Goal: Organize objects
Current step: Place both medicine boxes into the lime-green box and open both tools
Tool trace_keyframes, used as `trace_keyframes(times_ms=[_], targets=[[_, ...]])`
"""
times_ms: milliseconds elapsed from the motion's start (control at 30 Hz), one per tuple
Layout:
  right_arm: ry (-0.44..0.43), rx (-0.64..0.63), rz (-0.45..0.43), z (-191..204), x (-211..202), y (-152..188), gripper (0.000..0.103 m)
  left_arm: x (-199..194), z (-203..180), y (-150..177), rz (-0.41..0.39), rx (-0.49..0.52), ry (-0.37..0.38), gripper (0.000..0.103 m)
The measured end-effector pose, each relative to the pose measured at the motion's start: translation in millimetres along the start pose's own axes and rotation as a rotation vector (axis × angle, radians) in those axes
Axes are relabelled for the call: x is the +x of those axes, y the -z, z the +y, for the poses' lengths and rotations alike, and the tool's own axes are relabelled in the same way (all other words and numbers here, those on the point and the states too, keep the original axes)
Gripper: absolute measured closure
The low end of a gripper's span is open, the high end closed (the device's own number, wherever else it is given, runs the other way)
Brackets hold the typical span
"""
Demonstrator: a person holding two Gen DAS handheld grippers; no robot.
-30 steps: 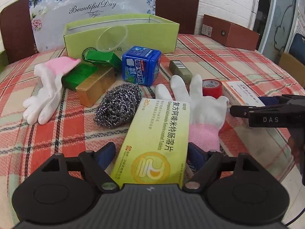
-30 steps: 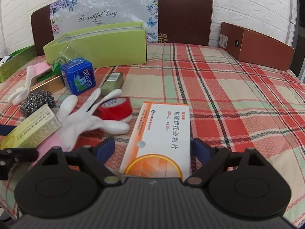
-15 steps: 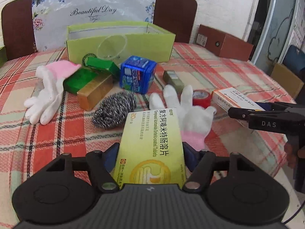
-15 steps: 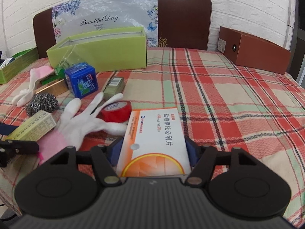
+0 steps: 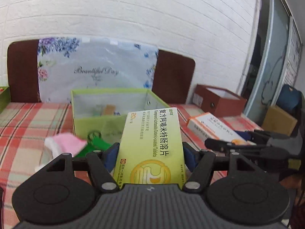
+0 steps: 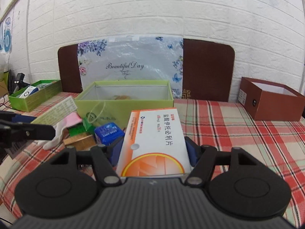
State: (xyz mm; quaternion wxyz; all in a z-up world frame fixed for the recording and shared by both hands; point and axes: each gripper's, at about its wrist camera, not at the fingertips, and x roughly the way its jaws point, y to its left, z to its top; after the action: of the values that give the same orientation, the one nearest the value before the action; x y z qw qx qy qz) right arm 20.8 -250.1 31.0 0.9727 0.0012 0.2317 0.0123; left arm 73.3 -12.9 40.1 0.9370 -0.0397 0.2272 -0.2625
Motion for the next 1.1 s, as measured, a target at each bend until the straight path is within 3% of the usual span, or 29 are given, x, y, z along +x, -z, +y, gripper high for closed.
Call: trace_keyframes(times_ms=[167,467,700,900,933,967,1000,1033,1100], targets=[[-0.045,0.008,-0.027,0,32,-33,0.037,31,10,-35,-0.028,-0.042,-0.021,0.032],[0.008,-0.056,-0.039,3,123,-78,0.037,123,35,-86,-0.002,-0.176,-0.062,0.032],[0.024,-0.064,0.007,-5,200,-90,0.037,187,46,-104,0.02,-0.139,-0.104,0.032],[0.008,-0.025,0.021,-15,243,-91,0.037,217,55,-102,0.033,-0.101,-0.134,0.031],[0.0,-0.027,0.017,-16,249,-90,0.036,218,56,-100,0.027,-0.099,-0.141,0.028],[-0.009,-0.034,0.014,-16,254,-88,0.034,220,57,-99,0.033,-0.094,-0.158,0.017],[-0.017,-0.049,0.013,-15,257,-87,0.023,219,58,-98,0.041,-0.09,-0.174,0.013],[-0.01,-0.067,0.006,-12,257,-84,0.013,217,59,-97,0.037,-0.086,-0.186,0.011],[0.008,-0.092,-0.022,-9,253,-80,0.006,211,61,-96,0.027,-0.081,-0.18,0.011]])
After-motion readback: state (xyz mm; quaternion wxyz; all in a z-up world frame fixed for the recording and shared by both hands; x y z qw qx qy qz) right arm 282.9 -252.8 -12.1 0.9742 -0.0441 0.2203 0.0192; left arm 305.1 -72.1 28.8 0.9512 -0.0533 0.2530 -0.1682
